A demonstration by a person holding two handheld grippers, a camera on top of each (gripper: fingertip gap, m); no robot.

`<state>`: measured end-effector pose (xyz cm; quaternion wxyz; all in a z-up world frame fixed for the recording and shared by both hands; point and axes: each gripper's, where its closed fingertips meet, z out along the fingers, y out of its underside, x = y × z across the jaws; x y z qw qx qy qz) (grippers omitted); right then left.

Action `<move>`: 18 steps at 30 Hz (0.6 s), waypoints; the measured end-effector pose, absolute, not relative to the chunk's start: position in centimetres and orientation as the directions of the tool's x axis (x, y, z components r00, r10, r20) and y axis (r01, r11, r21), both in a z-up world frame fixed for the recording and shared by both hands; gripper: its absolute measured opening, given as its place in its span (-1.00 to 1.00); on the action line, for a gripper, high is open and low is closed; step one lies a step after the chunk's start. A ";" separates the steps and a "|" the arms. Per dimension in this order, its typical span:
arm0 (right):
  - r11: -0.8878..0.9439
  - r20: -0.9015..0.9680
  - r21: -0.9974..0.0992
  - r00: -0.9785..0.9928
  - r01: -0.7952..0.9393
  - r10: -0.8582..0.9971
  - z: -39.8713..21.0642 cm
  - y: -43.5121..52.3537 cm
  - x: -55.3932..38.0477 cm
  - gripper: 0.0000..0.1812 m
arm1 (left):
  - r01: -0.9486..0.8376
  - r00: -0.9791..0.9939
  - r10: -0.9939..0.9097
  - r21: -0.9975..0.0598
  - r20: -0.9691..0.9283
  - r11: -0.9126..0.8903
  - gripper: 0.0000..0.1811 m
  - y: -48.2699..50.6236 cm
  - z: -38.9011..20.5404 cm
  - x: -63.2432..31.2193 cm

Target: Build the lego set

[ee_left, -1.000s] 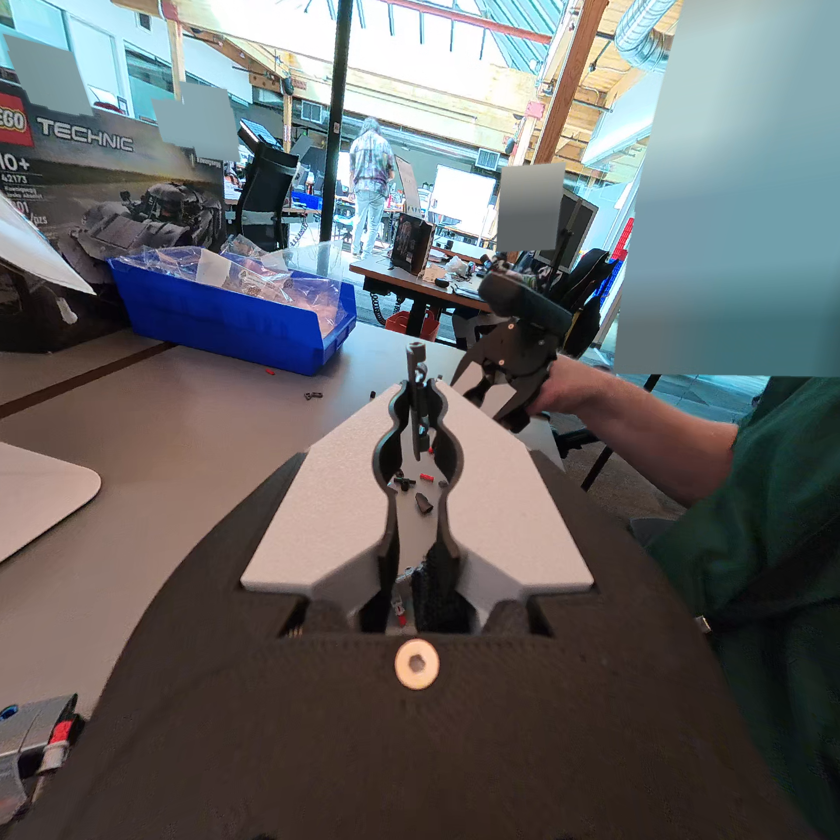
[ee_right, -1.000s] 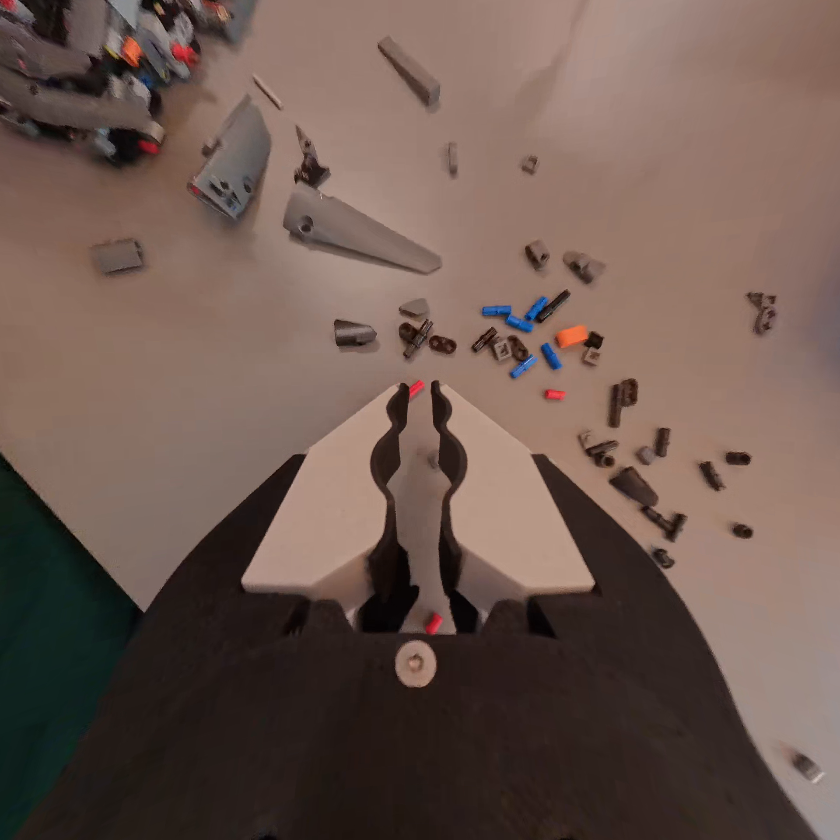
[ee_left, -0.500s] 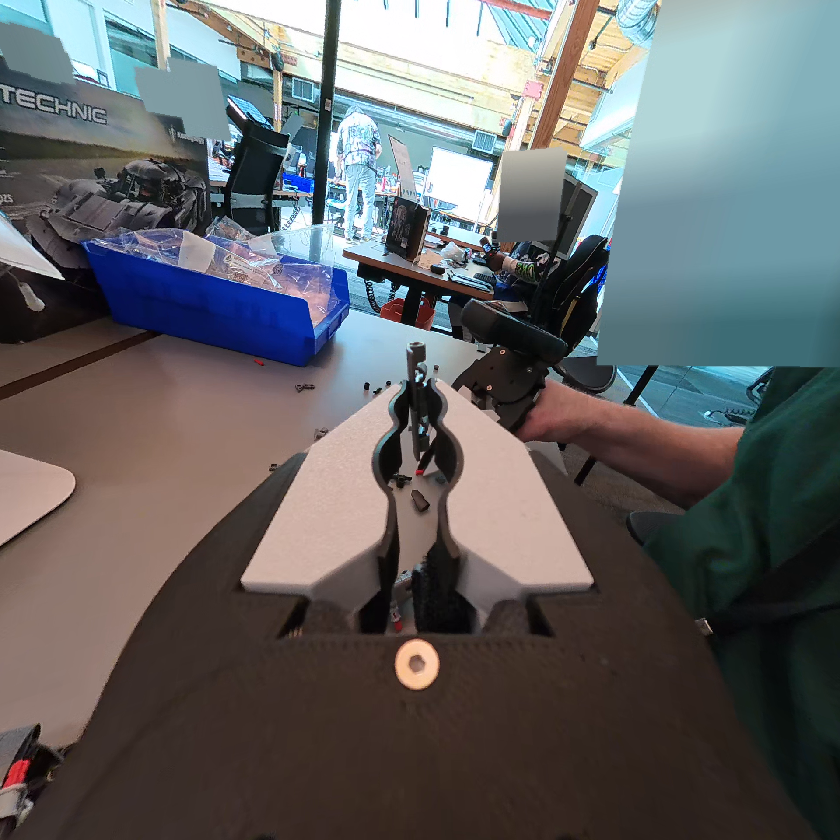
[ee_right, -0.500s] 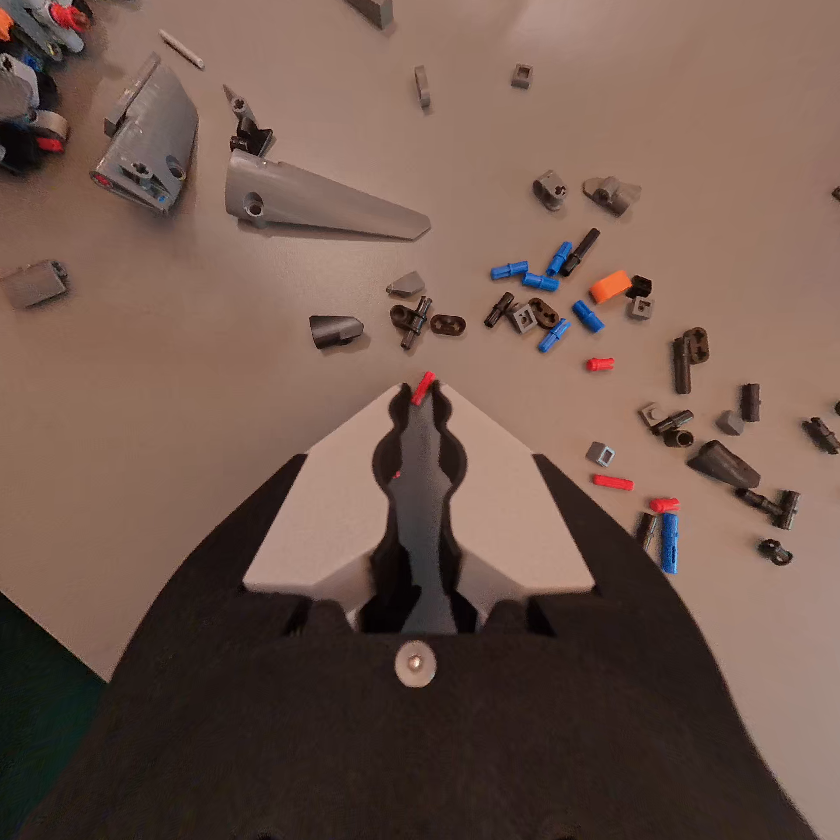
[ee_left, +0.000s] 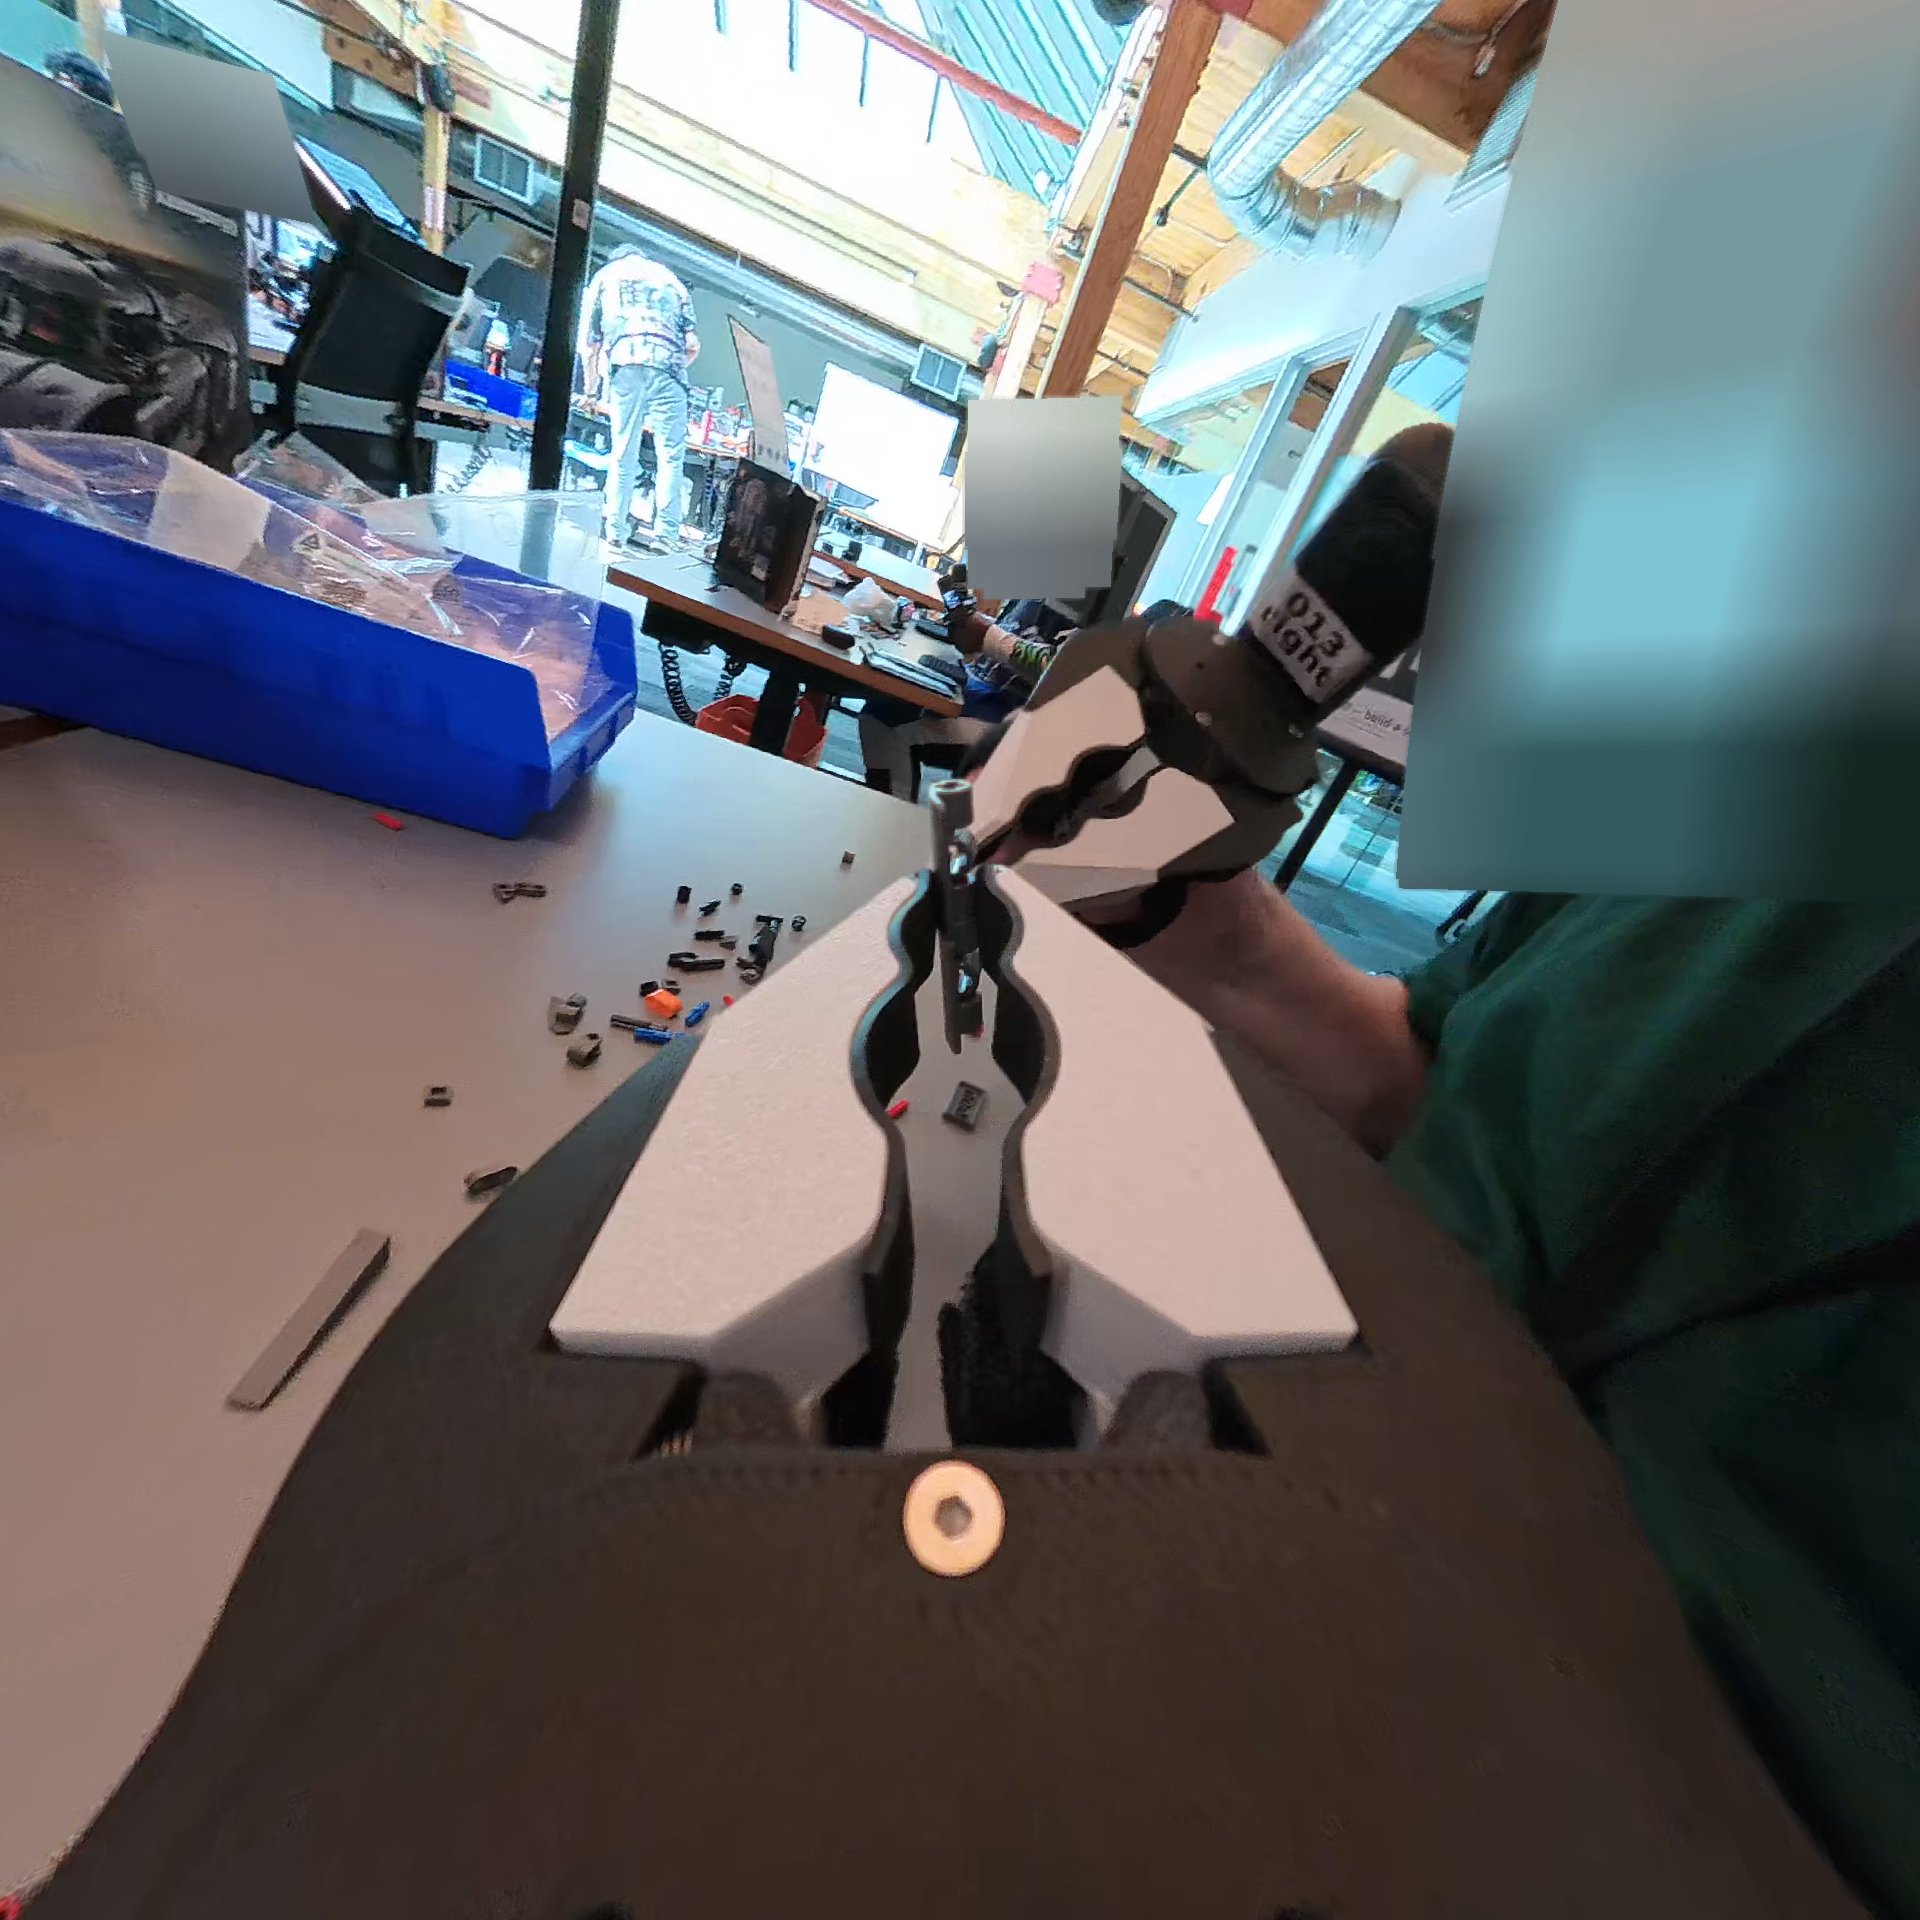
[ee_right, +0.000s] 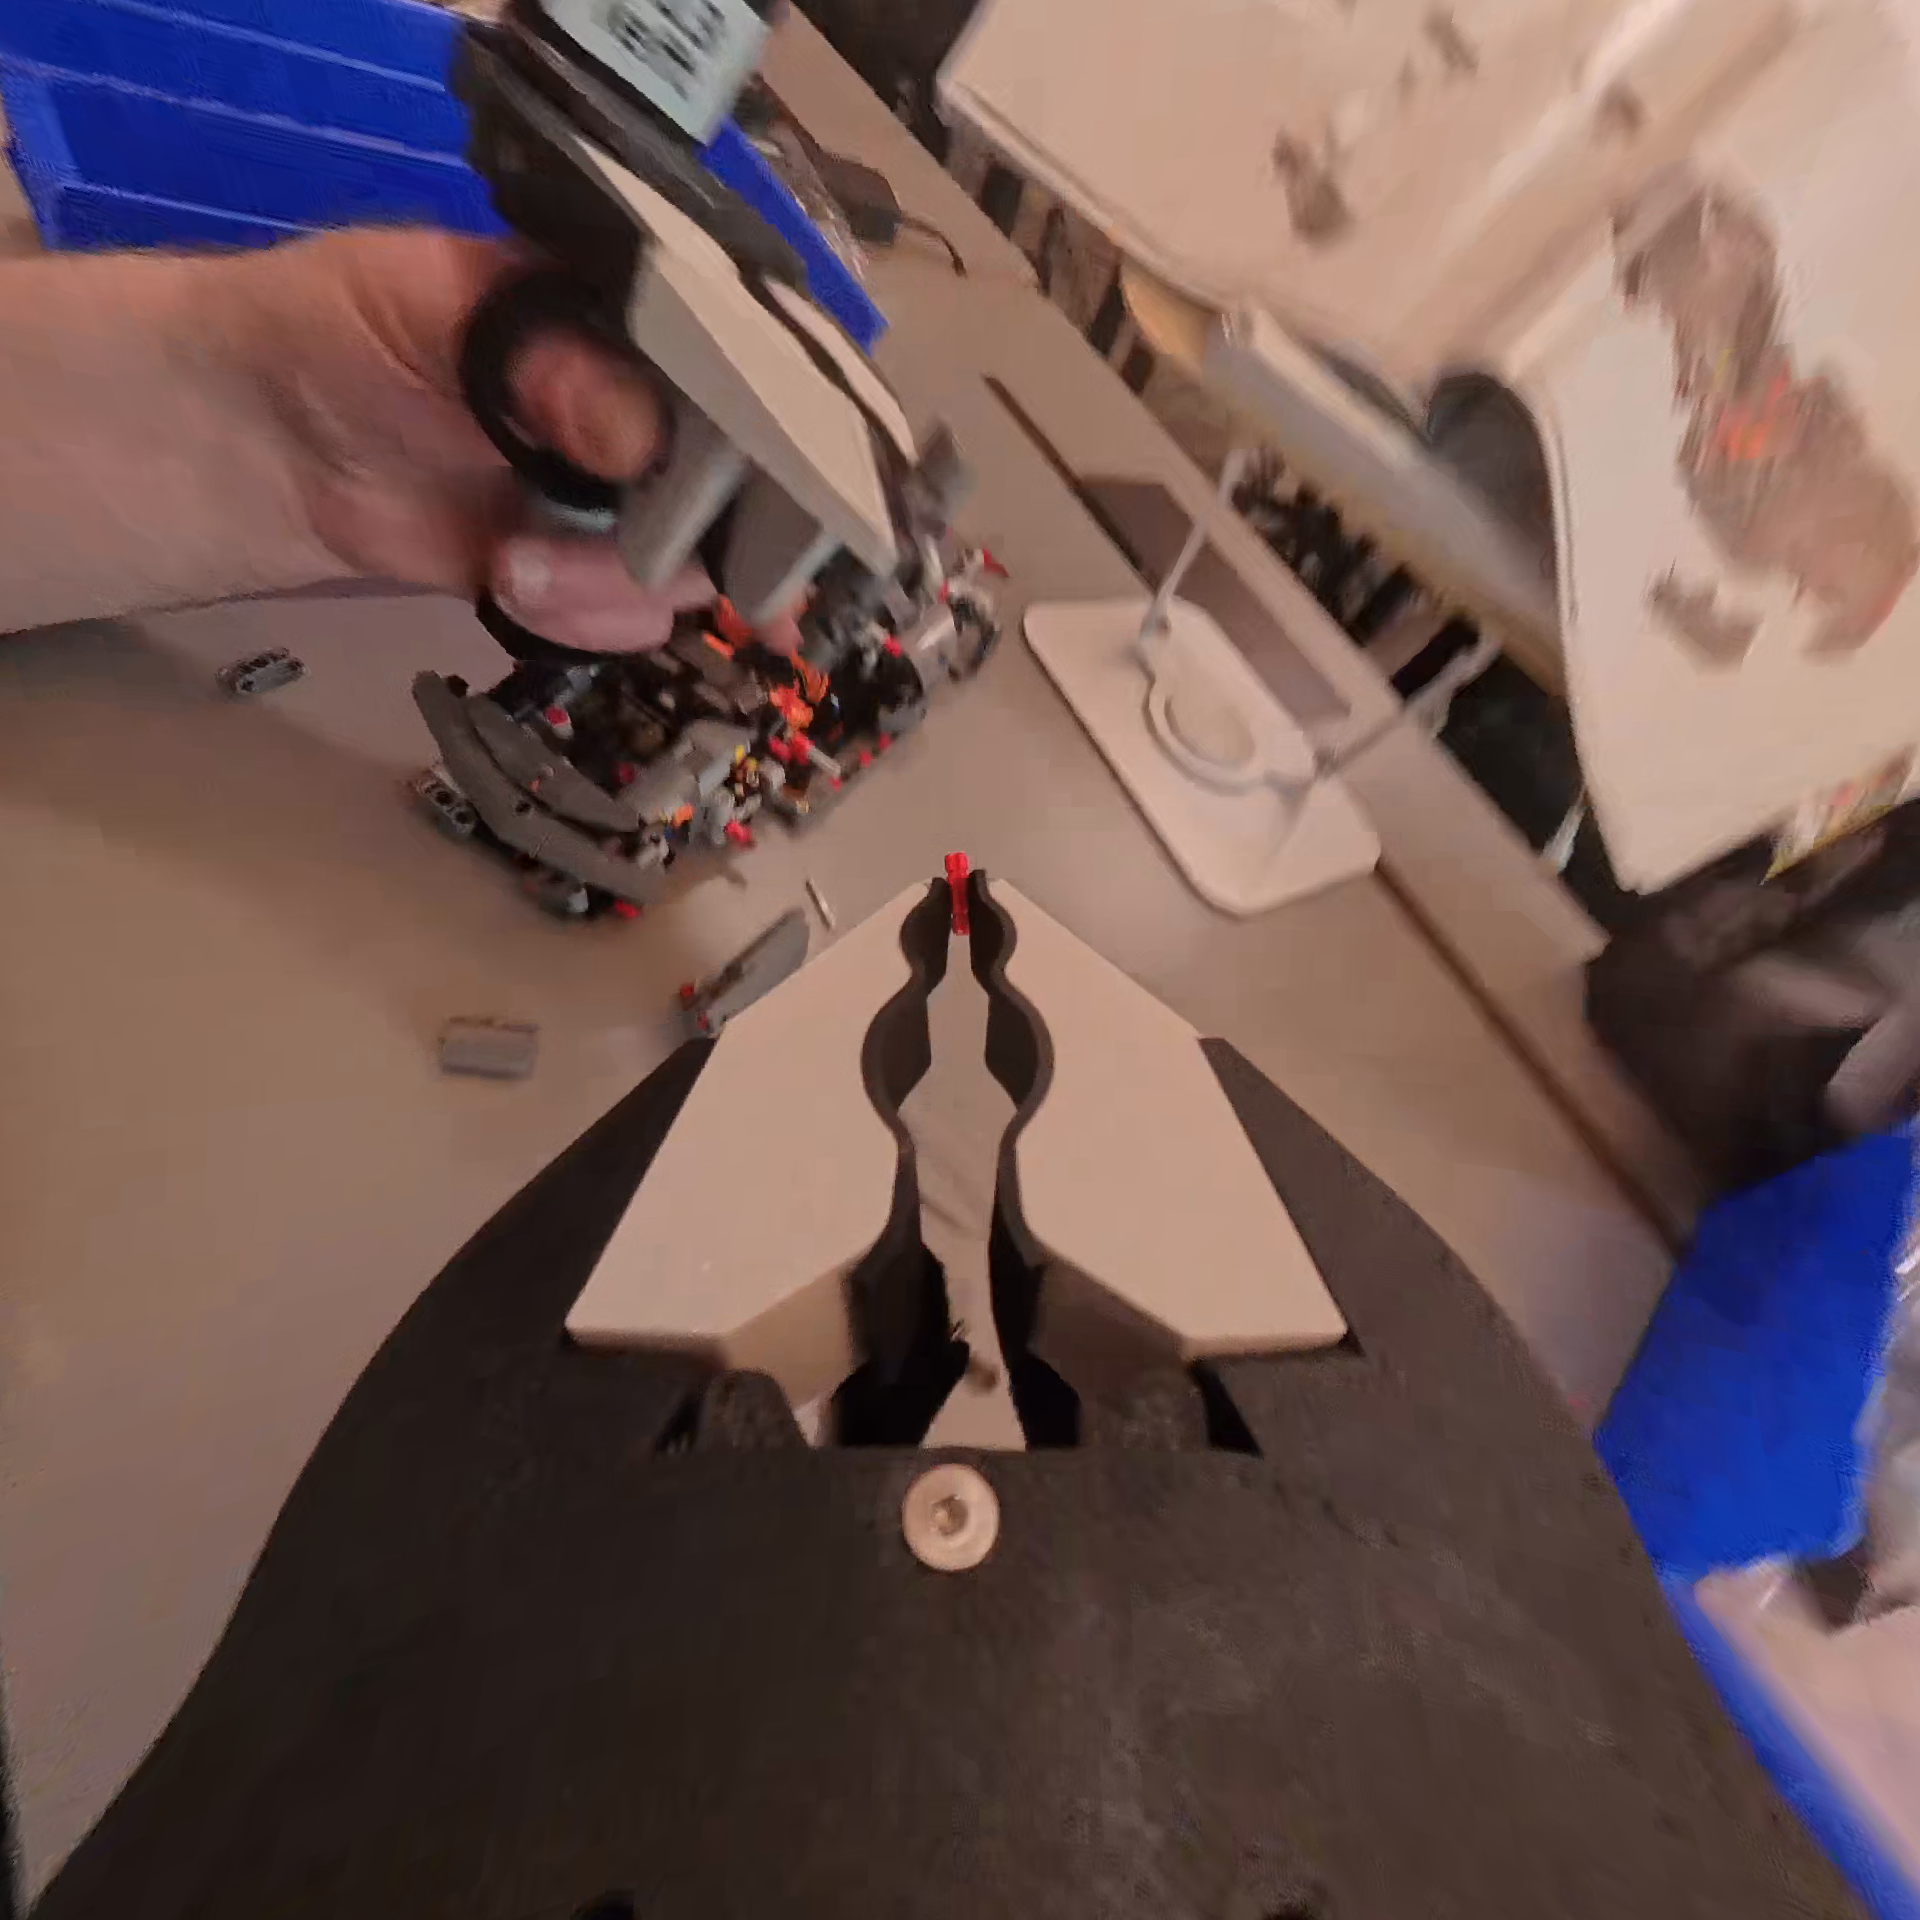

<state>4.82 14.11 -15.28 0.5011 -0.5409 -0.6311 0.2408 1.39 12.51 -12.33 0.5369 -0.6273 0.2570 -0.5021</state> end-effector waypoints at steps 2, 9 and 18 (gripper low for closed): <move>0.396 0.471 -0.794 0.057 0.461 0.880 -14.4 13.9 3.4 -0.99 | 0.209 0.358 -0.861 -0.930 0.360 -0.302 -0.95 12.5 -12.6 1.5; 0.559 0.614 -0.702 -0.021 0.442 0.789 -13.5 13.1 1.1 -0.99 | 0.151 0.404 -0.849 -0.940 0.342 -0.307 -0.95 12.8 -13.2 1.1; 0.580 0.653 -0.663 -0.015 0.473 0.758 -13.5 13.3 0.6 -0.99 | 0.076 0.456 -0.839 -0.953 0.296 -0.295 -0.95 12.8 -13.9 1.4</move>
